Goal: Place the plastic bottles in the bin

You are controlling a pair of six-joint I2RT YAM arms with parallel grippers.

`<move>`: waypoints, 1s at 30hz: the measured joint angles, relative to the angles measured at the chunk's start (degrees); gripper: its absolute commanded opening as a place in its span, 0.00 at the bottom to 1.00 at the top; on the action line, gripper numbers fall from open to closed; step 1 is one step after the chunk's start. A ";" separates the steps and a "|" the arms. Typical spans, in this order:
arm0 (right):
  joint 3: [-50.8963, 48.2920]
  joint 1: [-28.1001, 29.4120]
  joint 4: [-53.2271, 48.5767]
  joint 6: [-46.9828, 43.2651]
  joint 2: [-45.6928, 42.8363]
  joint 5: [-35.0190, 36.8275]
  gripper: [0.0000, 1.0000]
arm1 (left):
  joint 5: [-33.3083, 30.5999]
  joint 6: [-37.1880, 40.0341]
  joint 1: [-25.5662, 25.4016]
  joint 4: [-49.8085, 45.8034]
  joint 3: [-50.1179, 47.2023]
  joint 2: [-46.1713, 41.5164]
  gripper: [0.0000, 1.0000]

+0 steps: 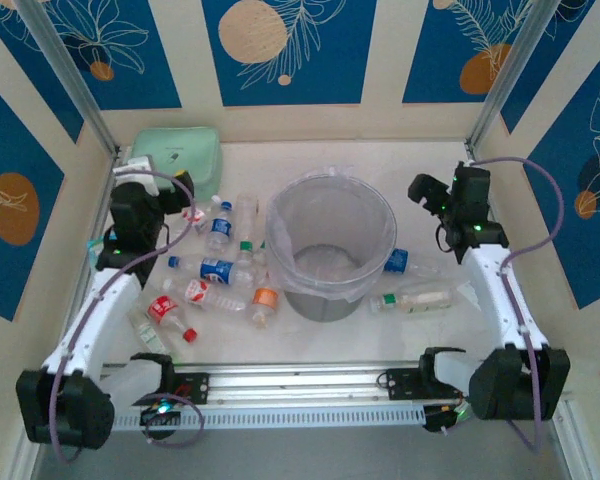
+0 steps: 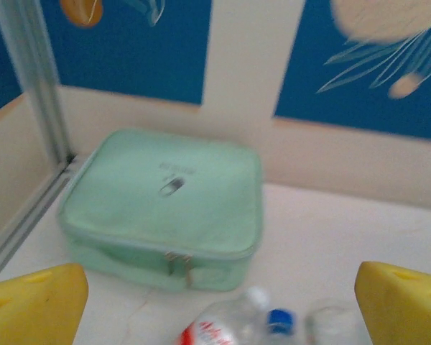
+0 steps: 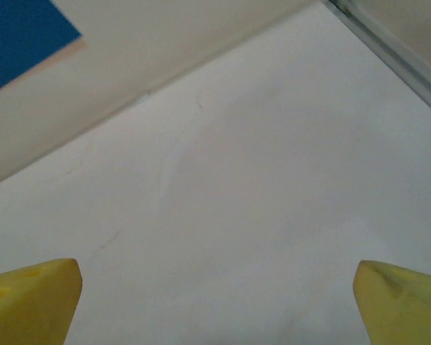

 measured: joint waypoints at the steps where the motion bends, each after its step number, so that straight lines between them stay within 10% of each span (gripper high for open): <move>1: 0.50 -0.04 -5.84 2.43 -1.36 0.33 0.90 | 2.16 -1.70 -0.22 -2.86 2.16 -1.07 0.89; 10: -8.59 -2.93 -32.22 14.84 -7.37 -4.90 0.83 | 11.52 -8.74 -13.73 -18.43 13.51 -1.81 0.81; 30: -22.21 -7.72 -18.71 18.93 2.69 -17.40 0.85 | 10.88 -10.19 -32.59 -20.22 16.02 11.10 0.72</move>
